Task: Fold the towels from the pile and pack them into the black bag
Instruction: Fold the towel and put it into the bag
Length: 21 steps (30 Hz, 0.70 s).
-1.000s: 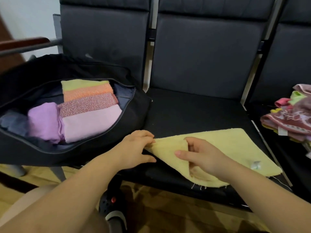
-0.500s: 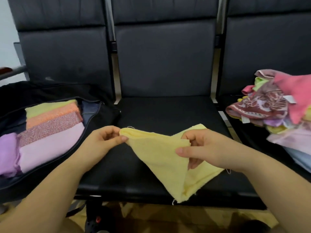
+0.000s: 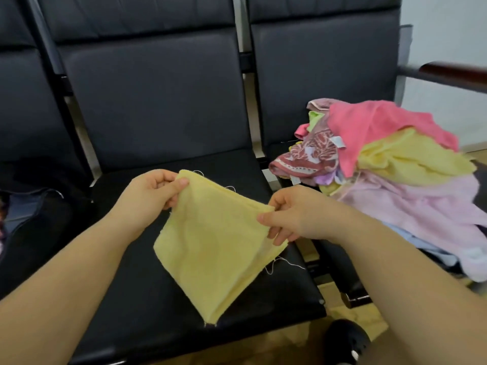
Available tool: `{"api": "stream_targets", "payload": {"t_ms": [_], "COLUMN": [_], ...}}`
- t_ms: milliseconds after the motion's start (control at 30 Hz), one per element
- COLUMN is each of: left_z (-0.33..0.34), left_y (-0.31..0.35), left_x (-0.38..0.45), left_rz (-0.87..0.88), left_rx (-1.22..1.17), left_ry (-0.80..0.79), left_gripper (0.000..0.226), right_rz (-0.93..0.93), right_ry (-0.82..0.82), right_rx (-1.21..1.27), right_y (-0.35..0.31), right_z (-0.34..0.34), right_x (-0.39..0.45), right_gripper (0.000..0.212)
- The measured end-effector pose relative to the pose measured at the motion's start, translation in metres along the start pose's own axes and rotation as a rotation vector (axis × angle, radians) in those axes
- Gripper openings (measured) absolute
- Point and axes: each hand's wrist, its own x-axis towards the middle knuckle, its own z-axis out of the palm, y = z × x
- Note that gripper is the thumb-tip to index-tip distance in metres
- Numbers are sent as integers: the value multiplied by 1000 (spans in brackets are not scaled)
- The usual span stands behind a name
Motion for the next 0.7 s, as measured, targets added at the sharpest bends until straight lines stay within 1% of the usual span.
{"api": "stream_targets", "payload": {"t_ms": [67,100,200,267,367,433,467,533,567,600,633,667,700], "left_z": [18,25,34,32,19,3,-7,-25,-33,-40,-45,-49,-51], "left_y": [-3,-8,-28,-43,-67,-74,-75,-73,-71,-71,-72,-74,-77], "left_x": [11,16,20,14,-1,-11,-17,-32,-41,-50,-58,-65,-70], "left_rz": [-39,-71,-206,-284,-276,-243,-257,-334,-352,-323,-255,-167,-83], "left_rx": [13,44,213,324,485,506,460,287,225,209,223,276,329], "left_ry": [-31,-50,-80,-86,-121,-185,-246,-410,-471,-499,-493,-457,-422], "left_gripper": [7,7,21,27,24,21,20,20,25,35,46,59,63], "right_rz": [67,102,206,247,261,203,154,55,12,-33,-83,-134,-179], "right_ry": [35,46,62,44,-4,38,86,148,169,191,207,203,167], "right_rx": [-20,-56,-159,-131,-50,-26,-36,-94,-137,-181,-217,-239,-254], "right_y": [12,18,31,33,31,30,29,27,25,22,19,16,13], "right_z": [0,1,2,5,14,21,23,28,31,34,38,43,48], "right_x": [11,16,27,31,37,42,45,47,46,44,41,37,33], "right_gripper": [16,18,31,33,33,36,41,55,59,60,57,51,42]}}
